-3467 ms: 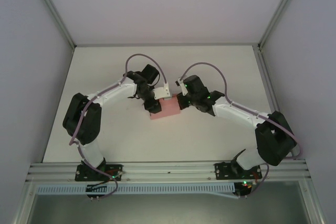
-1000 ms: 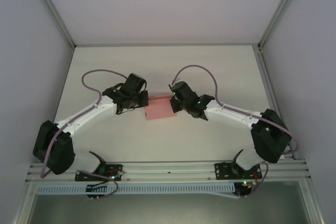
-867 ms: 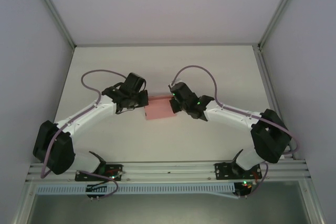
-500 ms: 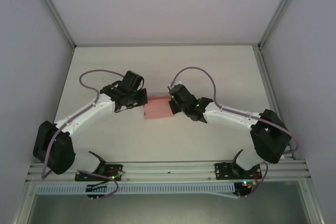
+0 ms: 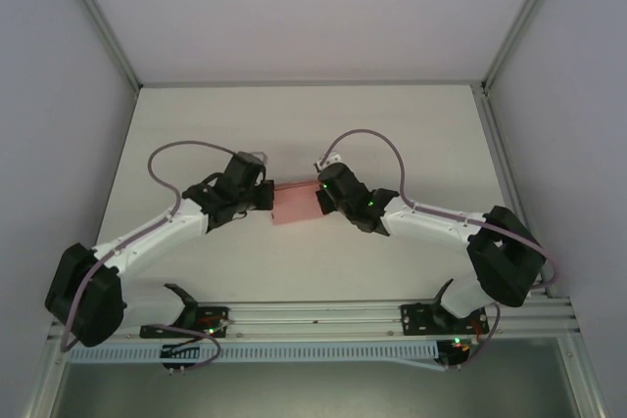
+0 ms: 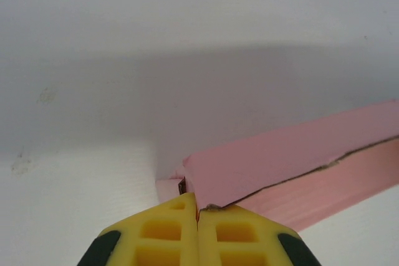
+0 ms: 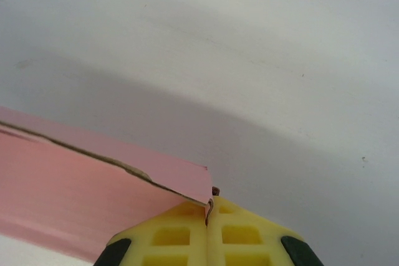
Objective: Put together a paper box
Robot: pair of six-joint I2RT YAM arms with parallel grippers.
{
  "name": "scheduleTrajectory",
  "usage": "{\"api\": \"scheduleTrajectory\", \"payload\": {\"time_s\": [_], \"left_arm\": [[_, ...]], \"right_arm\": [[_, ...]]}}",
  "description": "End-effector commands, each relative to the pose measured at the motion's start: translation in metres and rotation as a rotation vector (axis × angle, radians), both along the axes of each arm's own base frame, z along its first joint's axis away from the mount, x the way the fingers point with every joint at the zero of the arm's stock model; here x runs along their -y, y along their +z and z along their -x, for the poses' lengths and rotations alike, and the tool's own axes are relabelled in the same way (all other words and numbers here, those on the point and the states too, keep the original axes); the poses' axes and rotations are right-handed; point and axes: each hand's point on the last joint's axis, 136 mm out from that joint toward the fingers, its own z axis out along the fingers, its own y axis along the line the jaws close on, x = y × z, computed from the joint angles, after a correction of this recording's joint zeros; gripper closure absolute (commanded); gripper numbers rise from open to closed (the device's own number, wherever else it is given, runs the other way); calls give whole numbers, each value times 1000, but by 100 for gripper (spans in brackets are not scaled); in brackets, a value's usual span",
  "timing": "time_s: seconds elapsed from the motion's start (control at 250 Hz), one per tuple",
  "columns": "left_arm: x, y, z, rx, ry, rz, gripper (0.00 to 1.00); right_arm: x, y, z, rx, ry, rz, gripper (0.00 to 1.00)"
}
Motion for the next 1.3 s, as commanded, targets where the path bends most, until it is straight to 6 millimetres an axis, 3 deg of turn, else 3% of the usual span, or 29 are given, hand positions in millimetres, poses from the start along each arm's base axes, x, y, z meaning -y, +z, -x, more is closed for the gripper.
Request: {"api": "scheduleTrajectory", "payload": {"time_s": [0.0,0.407,0.543,0.591,0.631,0.695,0.787,0.843,0.898,0.982,1.026,1.13,1.298], "left_arm": [[13,-9,17,47,-74,23,100],[21,-28,33,71,-87,-22,97],[27,-18,34,87,-104,-27,89],[26,-13,33,91,-93,-28,88],[27,-9,33,95,-97,-27,83],[28,-3,32,107,-104,-38,77],[24,5,29,122,-94,-66,69],[23,10,28,134,-97,-74,52],[22,17,27,144,-89,-69,49],[21,25,27,155,-84,-62,33],[20,28,27,159,-82,-65,26],[13,35,25,157,-46,-82,1],[12,62,23,172,10,-16,0]], "right_arm": [[3,-33,27,-65,94,87,100],[-3,-44,41,-35,157,77,99],[-5,-31,41,-18,157,38,93],[-4,-24,40,-6,146,19,85],[-5,-18,40,-1,142,3,74],[-5,-8,39,9,127,-24,69],[-7,3,41,12,140,-46,53],[-6,8,41,22,134,-61,43],[-4,10,42,27,137,-61,39],[-2,15,43,35,130,-75,31],[-1,18,43,41,129,-80,21],[0,26,45,48,142,-88,18],[-3,58,47,100,151,-180,10]]}}
